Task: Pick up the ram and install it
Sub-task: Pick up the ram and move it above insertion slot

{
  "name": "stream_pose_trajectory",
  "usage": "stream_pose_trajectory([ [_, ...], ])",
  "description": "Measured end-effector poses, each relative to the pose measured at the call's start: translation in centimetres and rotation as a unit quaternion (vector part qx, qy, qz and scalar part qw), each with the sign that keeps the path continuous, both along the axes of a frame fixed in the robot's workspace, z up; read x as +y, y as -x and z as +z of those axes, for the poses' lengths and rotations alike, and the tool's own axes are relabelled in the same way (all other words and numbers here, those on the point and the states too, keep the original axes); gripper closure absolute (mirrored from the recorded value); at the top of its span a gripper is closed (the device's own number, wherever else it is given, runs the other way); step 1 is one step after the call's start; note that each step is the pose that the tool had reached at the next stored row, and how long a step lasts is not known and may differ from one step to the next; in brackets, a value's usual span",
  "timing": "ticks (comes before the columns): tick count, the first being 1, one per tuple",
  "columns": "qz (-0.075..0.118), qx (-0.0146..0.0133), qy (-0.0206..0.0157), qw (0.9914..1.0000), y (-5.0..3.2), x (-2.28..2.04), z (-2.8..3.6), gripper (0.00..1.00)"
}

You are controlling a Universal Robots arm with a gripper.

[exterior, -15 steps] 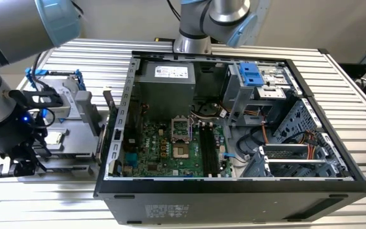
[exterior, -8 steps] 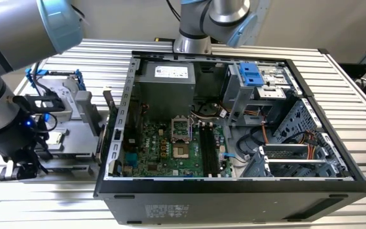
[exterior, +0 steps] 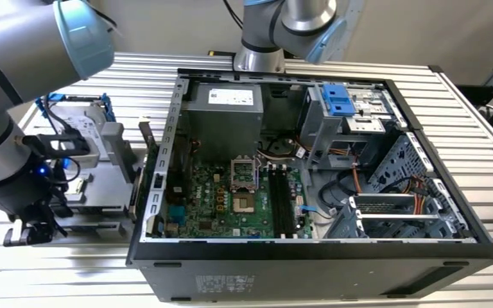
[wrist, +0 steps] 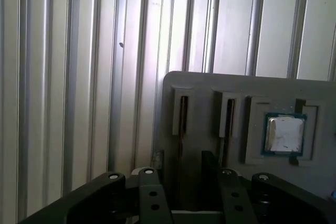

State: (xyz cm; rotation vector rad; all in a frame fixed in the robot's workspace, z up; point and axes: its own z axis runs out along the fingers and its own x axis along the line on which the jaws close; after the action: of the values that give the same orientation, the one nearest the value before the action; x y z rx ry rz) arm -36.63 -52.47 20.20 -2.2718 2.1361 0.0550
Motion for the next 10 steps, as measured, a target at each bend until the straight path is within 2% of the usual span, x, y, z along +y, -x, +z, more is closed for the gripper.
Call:
stream_pose_trajectory([
  [8,-0.007,0.0001,0.0,0.99998,-0.3,0.0,-0.5,0.0],
  [10,-0.009,0.0014,0.0001,0.99996,-0.33,0.0,-0.6,0.0],
])
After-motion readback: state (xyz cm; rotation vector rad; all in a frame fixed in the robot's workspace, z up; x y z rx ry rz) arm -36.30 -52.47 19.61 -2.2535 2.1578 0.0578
